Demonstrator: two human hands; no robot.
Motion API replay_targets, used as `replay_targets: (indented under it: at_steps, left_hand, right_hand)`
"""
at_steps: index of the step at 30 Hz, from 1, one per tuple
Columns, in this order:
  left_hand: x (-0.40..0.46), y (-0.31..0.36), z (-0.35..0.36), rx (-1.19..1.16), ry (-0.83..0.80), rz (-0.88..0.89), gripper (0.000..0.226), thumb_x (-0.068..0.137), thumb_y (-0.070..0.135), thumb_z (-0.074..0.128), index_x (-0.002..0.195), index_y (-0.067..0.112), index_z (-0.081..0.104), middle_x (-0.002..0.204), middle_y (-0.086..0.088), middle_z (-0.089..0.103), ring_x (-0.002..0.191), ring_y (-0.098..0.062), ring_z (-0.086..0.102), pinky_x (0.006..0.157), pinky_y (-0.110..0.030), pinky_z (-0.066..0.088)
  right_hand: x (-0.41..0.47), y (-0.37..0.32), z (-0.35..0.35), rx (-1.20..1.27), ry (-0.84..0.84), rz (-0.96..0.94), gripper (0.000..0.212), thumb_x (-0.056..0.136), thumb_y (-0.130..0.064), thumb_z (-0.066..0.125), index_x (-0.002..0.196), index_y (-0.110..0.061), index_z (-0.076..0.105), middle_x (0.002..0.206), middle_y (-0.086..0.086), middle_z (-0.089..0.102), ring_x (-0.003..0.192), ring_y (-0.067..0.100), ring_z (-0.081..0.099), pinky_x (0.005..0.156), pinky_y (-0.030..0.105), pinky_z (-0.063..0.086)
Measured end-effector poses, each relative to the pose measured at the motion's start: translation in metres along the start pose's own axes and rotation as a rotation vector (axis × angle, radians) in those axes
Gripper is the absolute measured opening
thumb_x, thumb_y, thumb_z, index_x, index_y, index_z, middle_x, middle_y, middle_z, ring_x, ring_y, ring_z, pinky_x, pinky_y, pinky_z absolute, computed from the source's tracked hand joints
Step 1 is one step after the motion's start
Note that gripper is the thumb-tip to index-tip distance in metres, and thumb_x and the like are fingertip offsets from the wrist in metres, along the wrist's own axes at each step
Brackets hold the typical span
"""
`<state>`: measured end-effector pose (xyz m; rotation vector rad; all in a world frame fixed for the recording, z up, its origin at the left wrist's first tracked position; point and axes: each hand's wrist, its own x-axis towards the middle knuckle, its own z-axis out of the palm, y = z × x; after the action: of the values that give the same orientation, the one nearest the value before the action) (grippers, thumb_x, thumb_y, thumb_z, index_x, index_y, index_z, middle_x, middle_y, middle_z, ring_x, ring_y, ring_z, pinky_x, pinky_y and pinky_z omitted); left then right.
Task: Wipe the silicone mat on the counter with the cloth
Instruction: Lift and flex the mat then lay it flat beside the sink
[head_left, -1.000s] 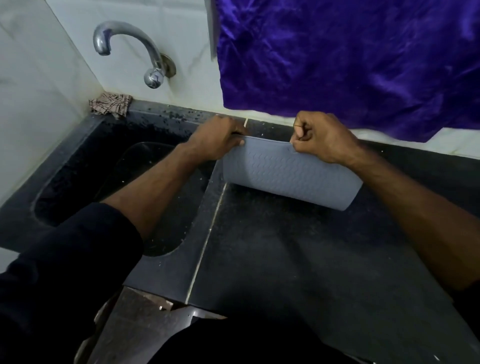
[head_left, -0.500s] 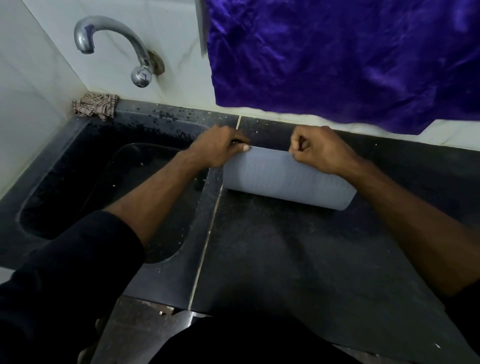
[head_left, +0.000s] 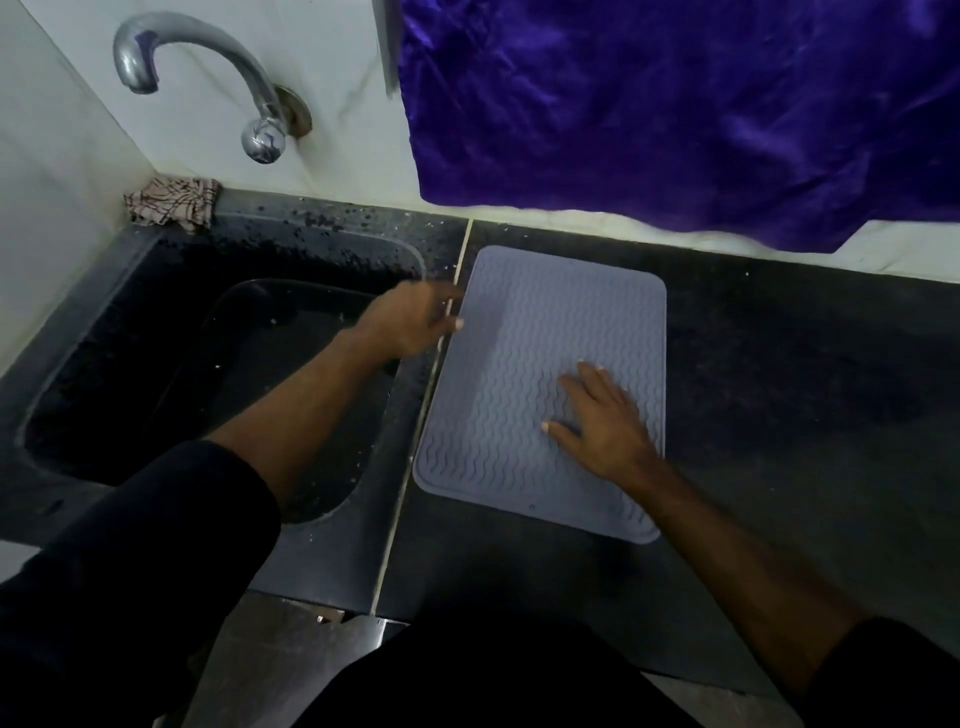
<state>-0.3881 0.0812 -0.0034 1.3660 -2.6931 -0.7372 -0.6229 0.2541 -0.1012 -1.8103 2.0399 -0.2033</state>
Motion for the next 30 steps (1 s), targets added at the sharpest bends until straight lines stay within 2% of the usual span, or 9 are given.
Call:
replay_targets:
  at_steps: [2, 4, 7, 10, 17, 24, 30]
  left_hand:
    - [-0.008, 0.001, 0.027, 0.067, -0.083, -0.003, 0.065, 0.092, 0.041, 0.060, 0.148, 0.019, 0.036, 0.150, -0.010, 0.041, 0.133, -0.027, 0.044, 0.108, -0.048, 0.039]
    - [-0.020, 0.007, 0.060, 0.112, -0.136, 0.031, 0.082, 0.089, 0.055, 0.057, 0.154, 0.024, 0.018, 0.162, -0.006, 0.014, 0.147, -0.027, 0.017, 0.117, -0.049, 0.022]
    - [-0.032, 0.014, 0.107, 0.112, -0.159, 0.074, 0.093, 0.084, 0.073, 0.044, 0.155, 0.032, -0.002, 0.163, -0.003, -0.012, 0.149, -0.026, -0.008, 0.117, -0.050, 0.003]
    - [-0.041, 0.016, 0.142, 0.120, -0.171, 0.026, 0.101, 0.079, 0.081, 0.039, 0.153, 0.034, -0.011, 0.160, -0.003, -0.024, 0.147, -0.027, -0.020, 0.117, -0.050, -0.008]
    - [-0.054, 0.013, 0.167, 0.121, -0.102, -0.020, 0.112, 0.067, 0.093, 0.032, 0.150, 0.037, -0.016, 0.156, 0.000, -0.033, 0.144, -0.025, -0.028, 0.115, -0.050, -0.015]
    - [-0.068, 0.015, 0.168, 0.108, -0.091, -0.038, 0.115, 0.062, 0.097, 0.026, 0.150, 0.037, -0.017, 0.156, -0.002, -0.032, 0.144, -0.027, -0.028, 0.117, -0.055, -0.010]
    - [-0.073, 0.015, 0.167, 0.116, -0.104, -0.042, 0.115, 0.064, 0.094, 0.032, 0.150, 0.037, -0.019, 0.156, -0.003, -0.033, 0.144, -0.027, -0.028, 0.117, -0.057, -0.008]
  right_hand:
    - [-0.004, 0.008, 0.010, -0.047, 0.053, 0.085, 0.078, 0.087, -0.068, 0.039, 0.148, -0.025, 0.017, 0.160, 0.003, 0.002, 0.146, 0.027, -0.001, 0.117, 0.053, 0.005]
    - [-0.006, 0.016, 0.016, -0.094, 0.091, 0.140, 0.082, 0.084, -0.075, 0.030, 0.149, -0.029, 0.009, 0.160, 0.002, -0.006, 0.146, 0.027, -0.007, 0.115, 0.055, -0.001]
    - [-0.005, 0.027, 0.020, -0.106, 0.114, 0.219, 0.085, 0.081, -0.080, 0.023, 0.148, -0.033, 0.001, 0.159, 0.001, -0.011, 0.146, 0.029, -0.011, 0.113, 0.055, -0.008]
    - [-0.007, 0.034, 0.026, -0.087, 0.079, 0.247, 0.086, 0.078, -0.083, 0.017, 0.147, -0.038, -0.008, 0.159, 0.000, -0.014, 0.145, 0.028, -0.015, 0.114, 0.055, -0.010]
    - [-0.007, 0.041, 0.036, -0.100, 0.075, 0.200, 0.090, 0.074, -0.088, 0.016, 0.143, -0.044, -0.020, 0.158, -0.003, -0.019, 0.144, 0.025, -0.020, 0.113, 0.052, -0.013]
    - [-0.009, 0.041, 0.044, -0.113, 0.089, 0.167, 0.090, 0.074, -0.089, 0.019, 0.143, -0.045, -0.019, 0.158, -0.005, -0.021, 0.143, 0.021, -0.022, 0.111, 0.051, -0.015]
    - [-0.012, 0.039, 0.046, -0.125, 0.100, 0.158, 0.090, 0.075, -0.088, 0.018, 0.144, -0.044, -0.019, 0.157, -0.006, -0.021, 0.143, 0.020, -0.023, 0.111, 0.049, -0.016]
